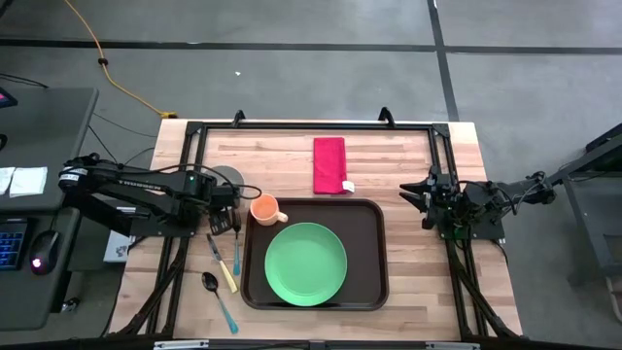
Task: Set up tray
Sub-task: Put the gray bowl on the green plate
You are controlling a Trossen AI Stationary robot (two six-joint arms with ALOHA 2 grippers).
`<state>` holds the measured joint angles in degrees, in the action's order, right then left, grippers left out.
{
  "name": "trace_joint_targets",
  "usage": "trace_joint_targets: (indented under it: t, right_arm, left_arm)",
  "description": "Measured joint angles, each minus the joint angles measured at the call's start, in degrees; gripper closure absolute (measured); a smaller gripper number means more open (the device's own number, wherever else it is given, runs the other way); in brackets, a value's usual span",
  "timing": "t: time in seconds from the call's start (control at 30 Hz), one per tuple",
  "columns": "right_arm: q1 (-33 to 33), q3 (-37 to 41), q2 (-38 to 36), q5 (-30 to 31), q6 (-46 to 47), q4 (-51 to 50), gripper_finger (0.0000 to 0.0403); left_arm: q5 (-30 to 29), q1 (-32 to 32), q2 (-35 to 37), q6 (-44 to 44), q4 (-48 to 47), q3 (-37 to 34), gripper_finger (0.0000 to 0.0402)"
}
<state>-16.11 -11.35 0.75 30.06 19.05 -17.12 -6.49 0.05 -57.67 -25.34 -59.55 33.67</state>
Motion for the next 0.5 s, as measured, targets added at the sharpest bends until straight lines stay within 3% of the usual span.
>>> trace_joint_targets:
  t: [0.5]
  right_arm:
    - [0.0,0.0,0.0,0.0,0.0,0.0,0.0299]
  left_arm:
    - [-3.2,0.0,0.0,1.3,-0.5,0.1,0.0357]
